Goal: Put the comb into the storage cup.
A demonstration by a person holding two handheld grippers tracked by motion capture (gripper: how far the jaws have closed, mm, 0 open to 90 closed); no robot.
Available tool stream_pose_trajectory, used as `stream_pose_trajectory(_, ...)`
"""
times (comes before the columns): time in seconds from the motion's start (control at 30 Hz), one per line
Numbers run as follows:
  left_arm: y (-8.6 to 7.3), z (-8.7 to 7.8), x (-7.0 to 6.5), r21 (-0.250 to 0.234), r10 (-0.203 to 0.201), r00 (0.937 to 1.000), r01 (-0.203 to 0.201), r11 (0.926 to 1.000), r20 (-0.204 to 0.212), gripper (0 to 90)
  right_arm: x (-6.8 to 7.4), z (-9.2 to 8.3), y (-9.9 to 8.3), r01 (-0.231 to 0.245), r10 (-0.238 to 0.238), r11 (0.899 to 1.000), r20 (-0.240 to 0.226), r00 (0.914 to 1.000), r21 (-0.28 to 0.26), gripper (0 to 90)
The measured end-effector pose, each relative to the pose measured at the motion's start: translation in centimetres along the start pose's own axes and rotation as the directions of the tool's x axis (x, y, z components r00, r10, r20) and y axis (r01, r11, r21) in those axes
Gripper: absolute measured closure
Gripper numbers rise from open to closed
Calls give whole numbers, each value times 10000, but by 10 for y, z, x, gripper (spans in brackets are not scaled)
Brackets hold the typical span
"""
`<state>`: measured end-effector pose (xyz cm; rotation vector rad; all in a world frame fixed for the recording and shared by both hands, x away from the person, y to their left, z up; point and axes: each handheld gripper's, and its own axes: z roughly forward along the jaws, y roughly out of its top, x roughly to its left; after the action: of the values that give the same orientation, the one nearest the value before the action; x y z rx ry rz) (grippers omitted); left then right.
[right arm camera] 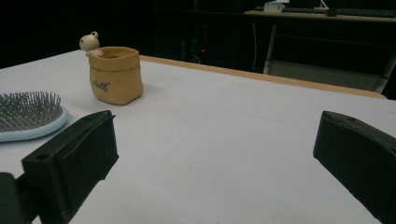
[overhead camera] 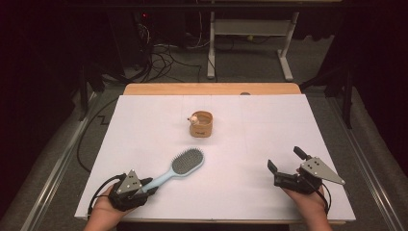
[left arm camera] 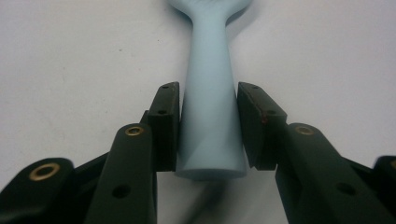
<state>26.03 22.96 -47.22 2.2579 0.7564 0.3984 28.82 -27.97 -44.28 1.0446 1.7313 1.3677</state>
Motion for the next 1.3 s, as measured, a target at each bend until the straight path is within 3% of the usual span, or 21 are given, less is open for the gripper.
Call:
stream_pose_trajectory(0.37,4,-2,4,70,-414,9990,415,9991,-144,366,0,0,0,-3,3,10000,27,10000,14,0)
stream_pose_trajectory(0.67,13,-3,7,-164,-575,9983,573,9982,-134,257,-1,1,0,-52,52,10000,36,10000,35,0)
stream_pose_trajectory(1.07,28,0,11,102,-552,9984,553,9984,-76,32,0,2,-1,-15,15,10000,11,10000,94,0)
stream_pose_trajectory(1.3,44,6,12,338,-279,9996,282,9990,-84,0,0,2,0,-39,39,10000,7,10000,67,0)
